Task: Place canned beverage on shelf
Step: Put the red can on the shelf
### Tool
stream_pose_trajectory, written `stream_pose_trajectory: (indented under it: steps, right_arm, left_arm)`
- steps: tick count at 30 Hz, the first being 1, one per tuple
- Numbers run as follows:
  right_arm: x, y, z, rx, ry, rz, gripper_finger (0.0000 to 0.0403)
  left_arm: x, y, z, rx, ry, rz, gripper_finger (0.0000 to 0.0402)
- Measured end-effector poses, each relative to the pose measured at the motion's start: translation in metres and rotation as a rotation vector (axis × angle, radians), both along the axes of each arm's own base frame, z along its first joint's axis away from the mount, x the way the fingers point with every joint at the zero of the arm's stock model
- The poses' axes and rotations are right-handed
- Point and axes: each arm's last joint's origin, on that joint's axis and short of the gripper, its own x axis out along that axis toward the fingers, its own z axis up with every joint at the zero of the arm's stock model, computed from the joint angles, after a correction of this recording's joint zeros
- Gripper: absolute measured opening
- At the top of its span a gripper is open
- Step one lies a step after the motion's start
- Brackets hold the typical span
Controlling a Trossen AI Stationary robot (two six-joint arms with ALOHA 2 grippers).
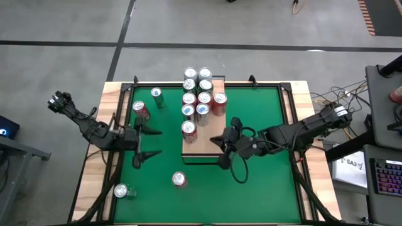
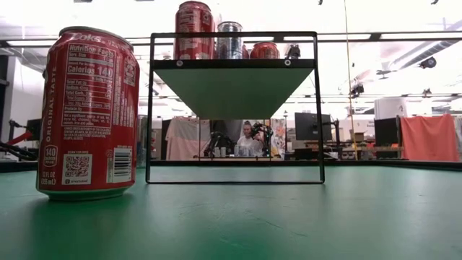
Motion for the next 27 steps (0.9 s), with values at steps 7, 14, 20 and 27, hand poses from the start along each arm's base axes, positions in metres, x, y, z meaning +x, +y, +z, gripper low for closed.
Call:
stream_pose_trajectory:
  steps: [7,14,20,27]
  right_arm:
    - [-0.007,0.03,0.007,0.047,-0.043,0.133,0.0009]
    - [0.0,0.056,-0.008,0.045,-0.031,0.191,0.0009]
    - [0.006,0.074,-0.027,0.148,0.042,0.301,0.0009]
    - [0.029,0.089,-0.062,0.155,0.105,0.294,0.0009]
  left_arm:
    - [0.016,-0.021,0.012,-0.044,0.082,-0.158,0.0325]
    - [0.029,-0.053,-0.006,-0.069,0.344,-0.174,0.0325]
    - [0.025,-0.084,-0.029,-0.048,0.544,-0.198,0.0325]
    - [0.023,-0.11,-0.055,0.051,0.601,-0.178,0.0325]
